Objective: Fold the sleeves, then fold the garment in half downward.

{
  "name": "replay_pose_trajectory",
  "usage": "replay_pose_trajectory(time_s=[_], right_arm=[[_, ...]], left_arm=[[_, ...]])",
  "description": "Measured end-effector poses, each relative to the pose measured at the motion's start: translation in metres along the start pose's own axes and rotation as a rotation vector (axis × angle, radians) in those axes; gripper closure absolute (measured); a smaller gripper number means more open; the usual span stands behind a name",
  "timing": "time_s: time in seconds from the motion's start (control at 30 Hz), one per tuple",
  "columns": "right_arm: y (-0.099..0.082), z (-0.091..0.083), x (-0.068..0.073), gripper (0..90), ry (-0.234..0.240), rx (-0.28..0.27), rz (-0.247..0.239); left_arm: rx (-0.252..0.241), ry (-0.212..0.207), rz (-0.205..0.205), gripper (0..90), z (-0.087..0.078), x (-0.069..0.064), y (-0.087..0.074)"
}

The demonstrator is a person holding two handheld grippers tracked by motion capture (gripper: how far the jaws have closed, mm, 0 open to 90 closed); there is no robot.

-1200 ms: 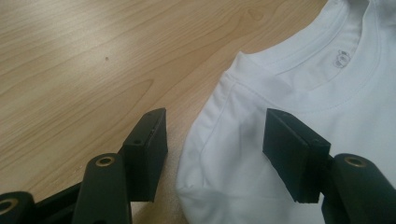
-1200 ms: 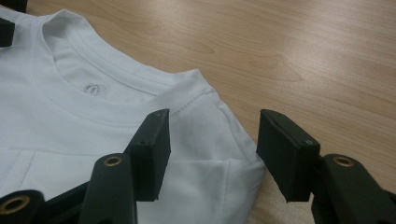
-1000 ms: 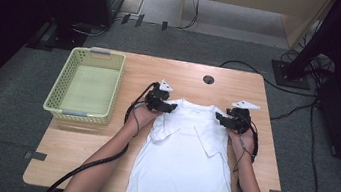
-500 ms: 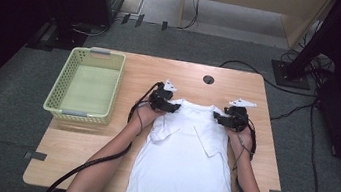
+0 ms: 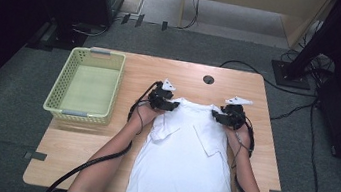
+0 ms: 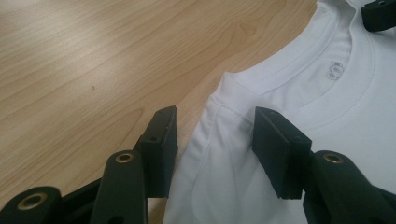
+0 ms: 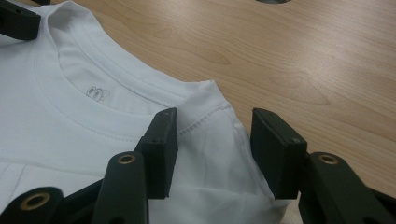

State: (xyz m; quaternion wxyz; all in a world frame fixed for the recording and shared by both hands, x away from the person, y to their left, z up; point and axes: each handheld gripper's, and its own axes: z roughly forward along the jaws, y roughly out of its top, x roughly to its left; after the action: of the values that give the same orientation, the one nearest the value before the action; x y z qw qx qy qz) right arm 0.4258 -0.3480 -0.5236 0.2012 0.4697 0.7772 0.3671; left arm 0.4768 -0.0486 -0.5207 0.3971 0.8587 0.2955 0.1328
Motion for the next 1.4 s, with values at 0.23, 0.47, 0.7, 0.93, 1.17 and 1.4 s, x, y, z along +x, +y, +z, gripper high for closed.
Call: replay_pose_trajectory(time_s=[0.23, 0.47, 0.7, 0.93, 1.17, 1.4], right_arm=[[0.003, 0.002, 0.002, 59.9, 0.008, 0.002, -0.005], [0.005, 0.003, 0.005, 74.0, 0.034, 0.009, -0.016], [0.009, 0.006, 0.009, 84.6, 0.044, 0.022, -0.014], [0.014, 0.009, 0.006, 85.8, 0.05, 0.03, 0.022], [0.026, 0.015, 0.006, 86.1, 0.056, 0.001, 0.042], [0.053, 0.008, 0.007, 86.1, 0.032, -0.037, 0.018]], left_arm=[[-0.001, -0.005, 0.0, 58.6, -0.001, 0.001, 0.0], [0.014, -0.016, -0.002, 69.2, -0.001, -0.001, 0.002], [0.042, -0.034, -0.01, 84.9, -0.002, 0.0, 0.005], [0.088, -0.025, -0.029, 88.6, -0.003, 0.006, 0.011], [0.058, 0.008, -0.066, 89.4, -0.005, 0.019, 0.014], [-0.028, 0.024, -0.123, 89.4, -0.023, 0.034, 0.032]])
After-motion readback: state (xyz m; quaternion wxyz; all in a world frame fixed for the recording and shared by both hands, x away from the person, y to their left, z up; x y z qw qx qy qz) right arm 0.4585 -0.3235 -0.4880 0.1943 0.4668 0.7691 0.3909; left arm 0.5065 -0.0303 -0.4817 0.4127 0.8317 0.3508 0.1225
